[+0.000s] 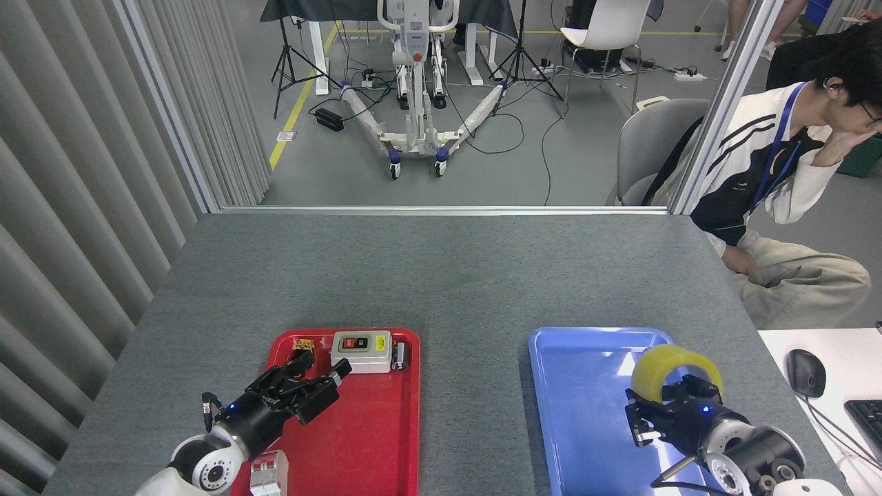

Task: Place and move tape with both arms
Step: 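Carry the tape roll with the right gripper into the blue tray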

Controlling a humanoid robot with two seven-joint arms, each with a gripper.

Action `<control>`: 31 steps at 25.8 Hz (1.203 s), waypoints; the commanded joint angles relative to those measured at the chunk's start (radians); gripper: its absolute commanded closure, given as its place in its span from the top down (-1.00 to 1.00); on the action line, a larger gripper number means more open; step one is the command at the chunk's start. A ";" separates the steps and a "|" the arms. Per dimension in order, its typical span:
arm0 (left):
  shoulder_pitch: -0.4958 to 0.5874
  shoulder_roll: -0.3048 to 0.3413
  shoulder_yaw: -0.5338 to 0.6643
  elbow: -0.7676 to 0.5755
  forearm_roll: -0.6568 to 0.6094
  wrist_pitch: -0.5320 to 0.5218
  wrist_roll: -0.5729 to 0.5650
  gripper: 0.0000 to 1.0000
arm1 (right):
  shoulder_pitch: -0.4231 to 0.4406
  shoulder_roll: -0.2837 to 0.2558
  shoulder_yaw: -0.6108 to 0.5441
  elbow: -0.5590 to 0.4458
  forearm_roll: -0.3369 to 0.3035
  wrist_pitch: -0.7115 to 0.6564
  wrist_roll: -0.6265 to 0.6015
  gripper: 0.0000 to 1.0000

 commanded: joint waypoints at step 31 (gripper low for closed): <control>0.257 0.210 -0.370 -0.429 -0.167 0.785 0.404 1.00 | 0.120 0.096 -0.068 0.076 -0.021 0.302 -0.807 0.99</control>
